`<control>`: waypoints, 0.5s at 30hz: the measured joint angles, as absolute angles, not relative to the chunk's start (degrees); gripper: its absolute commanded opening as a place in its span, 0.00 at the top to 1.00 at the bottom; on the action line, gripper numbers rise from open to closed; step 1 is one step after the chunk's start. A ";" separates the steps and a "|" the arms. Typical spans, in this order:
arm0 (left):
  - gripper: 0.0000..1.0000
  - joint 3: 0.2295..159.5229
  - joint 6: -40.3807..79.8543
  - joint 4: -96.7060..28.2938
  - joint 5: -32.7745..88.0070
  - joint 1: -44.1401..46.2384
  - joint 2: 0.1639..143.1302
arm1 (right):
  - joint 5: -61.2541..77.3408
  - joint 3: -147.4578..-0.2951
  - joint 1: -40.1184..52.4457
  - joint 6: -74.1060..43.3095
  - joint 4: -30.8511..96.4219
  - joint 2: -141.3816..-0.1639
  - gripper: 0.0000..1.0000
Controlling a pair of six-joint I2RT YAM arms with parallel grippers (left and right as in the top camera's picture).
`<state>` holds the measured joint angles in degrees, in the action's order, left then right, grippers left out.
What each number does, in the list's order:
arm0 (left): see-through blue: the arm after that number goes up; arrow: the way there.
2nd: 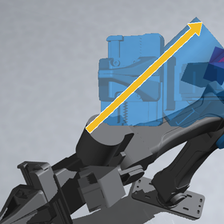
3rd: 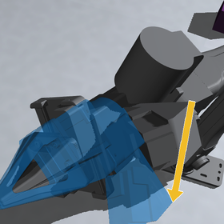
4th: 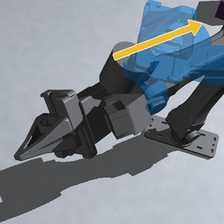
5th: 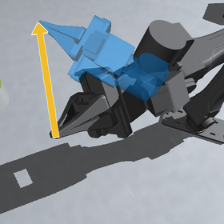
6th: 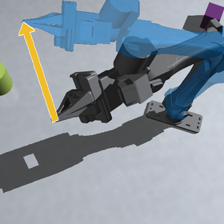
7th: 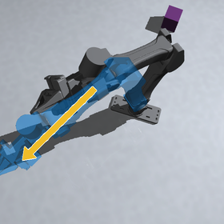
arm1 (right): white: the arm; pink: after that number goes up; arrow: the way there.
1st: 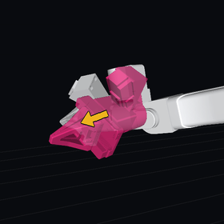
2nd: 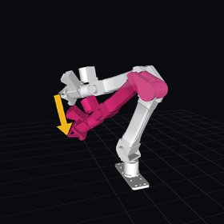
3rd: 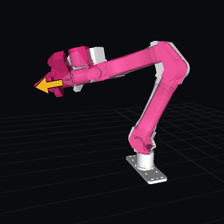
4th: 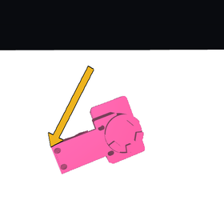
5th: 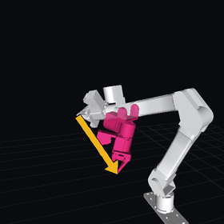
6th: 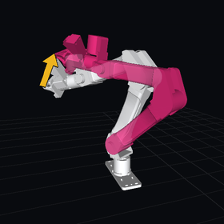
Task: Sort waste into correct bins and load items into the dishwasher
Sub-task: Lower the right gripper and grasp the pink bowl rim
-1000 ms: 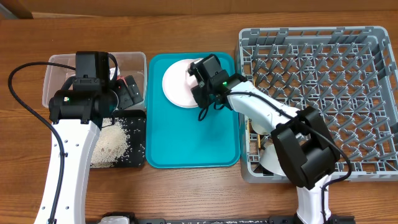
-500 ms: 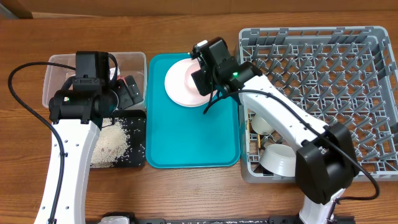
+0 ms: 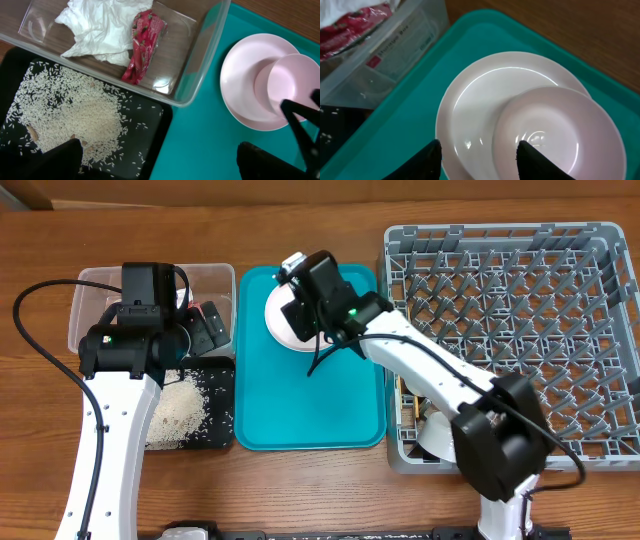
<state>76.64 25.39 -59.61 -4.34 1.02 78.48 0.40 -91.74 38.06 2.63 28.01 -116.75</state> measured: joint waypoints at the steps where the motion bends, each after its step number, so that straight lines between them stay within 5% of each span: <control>1: 0.00 76.64 25.39 -59.61 -4.32 1.02 78.50 | 0.45 -91.74 38.00 2.66 27.64 -117.73 0.50; 15: 0.00 76.64 25.39 -59.61 -4.34 1.02 78.50 | 0.38 -91.74 37.91 3.18 26.61 -122.54 0.60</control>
